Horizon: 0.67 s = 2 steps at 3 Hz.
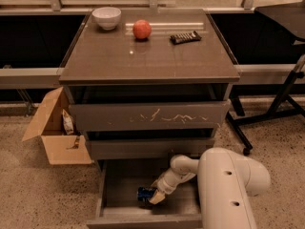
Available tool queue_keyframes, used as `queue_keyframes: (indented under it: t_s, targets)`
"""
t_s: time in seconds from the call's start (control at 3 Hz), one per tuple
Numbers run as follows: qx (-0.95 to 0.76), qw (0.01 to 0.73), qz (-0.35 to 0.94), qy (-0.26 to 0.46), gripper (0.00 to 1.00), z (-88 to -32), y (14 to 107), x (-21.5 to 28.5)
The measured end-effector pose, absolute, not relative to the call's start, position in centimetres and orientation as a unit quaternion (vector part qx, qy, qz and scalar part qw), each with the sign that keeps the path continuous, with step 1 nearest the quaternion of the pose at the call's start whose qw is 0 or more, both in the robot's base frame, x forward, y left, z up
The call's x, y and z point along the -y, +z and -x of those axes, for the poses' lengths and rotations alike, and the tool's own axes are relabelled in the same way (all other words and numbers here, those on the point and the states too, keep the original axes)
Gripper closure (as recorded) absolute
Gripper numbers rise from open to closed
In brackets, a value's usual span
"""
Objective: Place pepsi can into bottom drawer
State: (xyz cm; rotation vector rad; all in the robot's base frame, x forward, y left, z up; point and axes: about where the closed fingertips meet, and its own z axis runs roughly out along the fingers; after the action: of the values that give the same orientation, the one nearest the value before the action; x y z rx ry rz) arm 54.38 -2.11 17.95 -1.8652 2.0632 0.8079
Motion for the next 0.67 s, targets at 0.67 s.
queue_keyframes:
  t_s: [0.67]
  targets:
    - [-0.719,0.120,0.621,0.287,0.59,-55.80,14.88,2.23]
